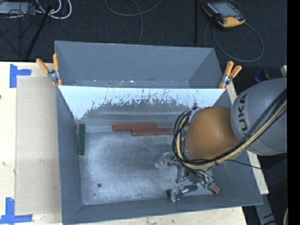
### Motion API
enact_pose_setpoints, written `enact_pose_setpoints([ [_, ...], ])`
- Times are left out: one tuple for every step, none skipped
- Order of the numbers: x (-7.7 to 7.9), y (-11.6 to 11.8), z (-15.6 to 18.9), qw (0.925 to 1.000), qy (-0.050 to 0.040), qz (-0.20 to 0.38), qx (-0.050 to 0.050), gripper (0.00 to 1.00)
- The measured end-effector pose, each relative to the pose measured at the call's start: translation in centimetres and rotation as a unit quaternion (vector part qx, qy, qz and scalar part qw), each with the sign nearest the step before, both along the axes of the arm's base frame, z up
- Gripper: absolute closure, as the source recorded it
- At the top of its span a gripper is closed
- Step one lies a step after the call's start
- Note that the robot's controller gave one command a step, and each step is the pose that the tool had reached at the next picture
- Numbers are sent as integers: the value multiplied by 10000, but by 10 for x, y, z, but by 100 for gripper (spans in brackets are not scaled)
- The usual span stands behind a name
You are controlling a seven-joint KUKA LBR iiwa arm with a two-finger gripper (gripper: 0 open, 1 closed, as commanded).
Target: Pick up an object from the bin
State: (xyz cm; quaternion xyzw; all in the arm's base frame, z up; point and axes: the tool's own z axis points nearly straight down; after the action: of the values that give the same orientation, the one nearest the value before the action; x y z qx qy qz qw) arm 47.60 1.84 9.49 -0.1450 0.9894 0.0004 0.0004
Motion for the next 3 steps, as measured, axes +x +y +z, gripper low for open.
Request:
enact_pose_setpoints([
  [2, -15, 3, 9839, 5, 1787, 0, 0],
  [4, -29, -22, 9883, 14, 1524, 2, 100],
  [4, -29, -22, 9884, 13, 1516, 4, 100],
])
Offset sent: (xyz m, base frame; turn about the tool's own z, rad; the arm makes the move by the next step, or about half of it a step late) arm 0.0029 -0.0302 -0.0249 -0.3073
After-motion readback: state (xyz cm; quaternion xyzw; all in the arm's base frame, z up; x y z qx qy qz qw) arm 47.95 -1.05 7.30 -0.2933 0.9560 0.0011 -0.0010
